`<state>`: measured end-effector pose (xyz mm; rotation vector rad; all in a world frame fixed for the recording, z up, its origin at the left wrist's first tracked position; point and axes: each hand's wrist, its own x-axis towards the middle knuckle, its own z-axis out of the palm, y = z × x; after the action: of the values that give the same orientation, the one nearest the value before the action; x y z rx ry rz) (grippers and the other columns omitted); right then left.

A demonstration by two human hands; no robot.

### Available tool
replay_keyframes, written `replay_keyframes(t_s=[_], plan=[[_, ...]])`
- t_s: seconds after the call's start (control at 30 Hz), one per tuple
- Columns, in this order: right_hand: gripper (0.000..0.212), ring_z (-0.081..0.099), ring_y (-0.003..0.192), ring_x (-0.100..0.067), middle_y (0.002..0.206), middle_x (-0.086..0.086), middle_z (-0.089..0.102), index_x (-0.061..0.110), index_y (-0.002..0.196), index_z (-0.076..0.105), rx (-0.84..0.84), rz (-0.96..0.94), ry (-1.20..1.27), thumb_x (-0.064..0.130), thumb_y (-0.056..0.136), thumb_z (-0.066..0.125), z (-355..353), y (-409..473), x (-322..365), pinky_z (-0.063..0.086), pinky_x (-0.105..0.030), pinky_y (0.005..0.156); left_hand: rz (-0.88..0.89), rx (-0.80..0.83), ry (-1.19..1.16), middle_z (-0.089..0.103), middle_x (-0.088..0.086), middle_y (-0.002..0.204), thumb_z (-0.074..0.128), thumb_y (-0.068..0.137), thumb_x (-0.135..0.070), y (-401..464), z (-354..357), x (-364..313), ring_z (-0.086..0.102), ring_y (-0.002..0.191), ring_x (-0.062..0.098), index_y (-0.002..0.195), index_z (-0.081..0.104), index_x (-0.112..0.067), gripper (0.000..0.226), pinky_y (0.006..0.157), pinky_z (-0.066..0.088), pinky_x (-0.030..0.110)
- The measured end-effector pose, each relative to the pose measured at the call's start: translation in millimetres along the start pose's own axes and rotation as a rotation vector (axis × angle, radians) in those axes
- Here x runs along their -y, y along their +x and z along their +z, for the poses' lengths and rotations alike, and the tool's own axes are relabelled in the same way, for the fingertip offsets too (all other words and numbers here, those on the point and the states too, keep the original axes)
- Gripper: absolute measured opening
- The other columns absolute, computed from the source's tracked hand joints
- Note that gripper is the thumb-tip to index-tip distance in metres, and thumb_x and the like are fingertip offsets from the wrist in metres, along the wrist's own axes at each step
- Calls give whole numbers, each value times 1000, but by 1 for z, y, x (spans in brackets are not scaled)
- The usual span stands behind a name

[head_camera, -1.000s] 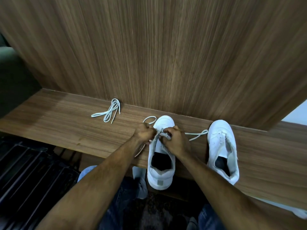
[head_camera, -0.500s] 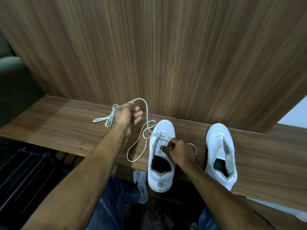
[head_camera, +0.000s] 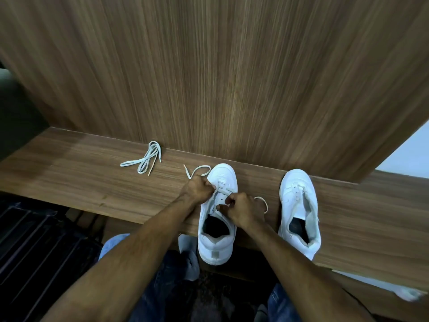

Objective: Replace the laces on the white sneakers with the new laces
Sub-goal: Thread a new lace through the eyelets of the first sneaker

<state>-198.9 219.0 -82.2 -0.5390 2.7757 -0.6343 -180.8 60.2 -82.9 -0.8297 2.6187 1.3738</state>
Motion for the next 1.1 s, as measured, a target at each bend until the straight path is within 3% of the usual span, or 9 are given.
replay_keyframes(t_s=[0.1, 0.23, 0.43, 0.53, 0.67, 0.77, 0.83, 0.9, 1.1], plan=[[38, 63, 107, -18, 108, 5, 70, 27, 110, 67, 7, 9, -3, 52, 82, 65, 1, 0, 0, 41, -30, 82, 19, 16, 132, 65, 11, 75, 57, 91, -22, 4, -5, -7, 63, 74, 25, 67, 56, -14, 26, 67, 47, 28], [40, 63, 107, -20, 109, 4, 70, 28, 110, 67, 23, 31, 24, 54, 80, 66, 3, -1, -1, 48, -33, 87, -23, 44, -539, 59, 10, 69, 36, 98, -1, -4, -27, -29, 57, 60, 19, 70, 48, -12, 32, 48, 43, 24], [41, 64, 105, -18, 109, 6, 70, 29, 110, 69, 38, 45, 69, 53, 77, 68, 1, -2, 0, 50, -31, 86, 163, -88, -1143, 65, 5, 75, 31, 102, -7, -17, -97, -88, 71, 74, 18, 84, 53, -10, 29, 65, 59, 28], [41, 62, 109, -18, 112, 6, 69, 30, 112, 69, 42, 50, 68, 53, 78, 67, 0, -2, 0, 49, -31, 88, 225, -161, -1279, 65, 4, 75, 34, 104, -10, -18, -113, -98, 72, 74, 19, 88, 49, -13, 22, 66, 59, 30], [41, 63, 108, -17, 112, 6, 69, 28, 113, 68, 39, 37, 77, 52, 79, 68, 1, -3, -1, 49, -31, 88, 196, -228, -1062, 61, 7, 83, 46, 96, 1, -17, -85, -72, 62, 63, 18, 101, 50, -13, 15, 50, 51, 23], [40, 62, 110, -18, 115, 7, 68, 29, 115, 67, 35, 38, 54, 51, 81, 67, 0, -5, -1, 49, -32, 89, 268, -181, -583, 59, 10, 87, 48, 90, 14, -9, -43, -31, 57, 64, 9, 111, 56, -2, 27, 53, 46, 12], [40, 62, 110, -17, 115, 8, 68, 29, 115, 67, 33, 44, 51, 51, 81, 67, 0, -5, -1, 49, -31, 89, 304, -30, -230, 67, 9, 90, 57, 89, 8, -3, -19, -4, 60, 78, 13, 100, 67, -1, 18, 71, 51, 16], [41, 62, 110, -17, 115, 8, 68, 29, 115, 67, 37, 44, 49, 51, 81, 68, 0, -5, -1, 49, -31, 88, 272, 46, -64, 73, 6, 93, 64, 89, -8, -2, -6, 11, 63, 86, 14, 91, 74, -9, 10, 87, 52, 33], [42, 63, 108, -18, 113, 8, 69, 28, 114, 68, 36, 37, 49, 52, 79, 68, 1, -5, -1, 50, -31, 87, 170, -28, 196, 72, -5, 84, 63, 88, -25, -5, -9, 8, 67, 89, 15, 69, 66, -28, 20, 77, 50, 28]])
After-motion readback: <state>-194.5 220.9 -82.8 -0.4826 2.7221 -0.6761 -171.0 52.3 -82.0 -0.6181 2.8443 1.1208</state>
